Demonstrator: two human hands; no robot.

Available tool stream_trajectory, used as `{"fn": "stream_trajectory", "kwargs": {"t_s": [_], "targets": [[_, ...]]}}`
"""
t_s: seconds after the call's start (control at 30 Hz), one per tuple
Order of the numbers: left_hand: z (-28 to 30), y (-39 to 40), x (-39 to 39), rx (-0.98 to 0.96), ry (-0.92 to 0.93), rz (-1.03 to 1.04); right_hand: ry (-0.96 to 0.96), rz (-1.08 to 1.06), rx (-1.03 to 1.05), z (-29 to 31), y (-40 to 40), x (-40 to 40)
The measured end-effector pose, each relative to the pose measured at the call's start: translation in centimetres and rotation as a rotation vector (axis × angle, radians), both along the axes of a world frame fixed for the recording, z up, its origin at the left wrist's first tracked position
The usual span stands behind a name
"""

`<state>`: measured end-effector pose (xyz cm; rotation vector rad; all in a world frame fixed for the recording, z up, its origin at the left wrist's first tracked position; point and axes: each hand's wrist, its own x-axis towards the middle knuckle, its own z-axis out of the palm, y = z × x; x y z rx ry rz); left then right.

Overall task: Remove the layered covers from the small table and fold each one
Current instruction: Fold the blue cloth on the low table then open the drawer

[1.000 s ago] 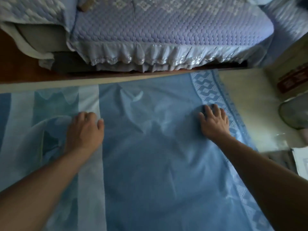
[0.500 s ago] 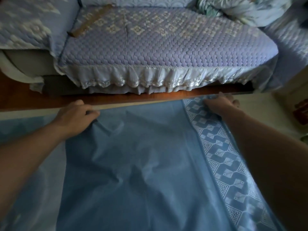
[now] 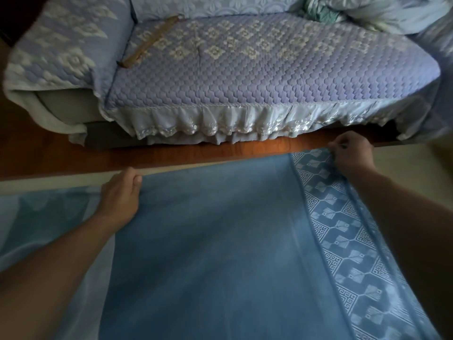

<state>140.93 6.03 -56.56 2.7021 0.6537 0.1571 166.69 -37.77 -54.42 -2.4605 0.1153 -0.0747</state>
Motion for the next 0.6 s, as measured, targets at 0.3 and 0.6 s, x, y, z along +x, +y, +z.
{"fn": "stream_trajectory", "kwargs": {"t_s": [0.3,0.6], "targets": [[-0.6,-1.9,-0.1,0.231,-0.011,0.153,-0.219,0.030,-0.526,0.0,6.8,-4.9],[-1.6,-9.0,-6.6,0.233,0.330,-0.046,-0.066,0.686,-0.538,-3.2,11.8,-16.1]]}}
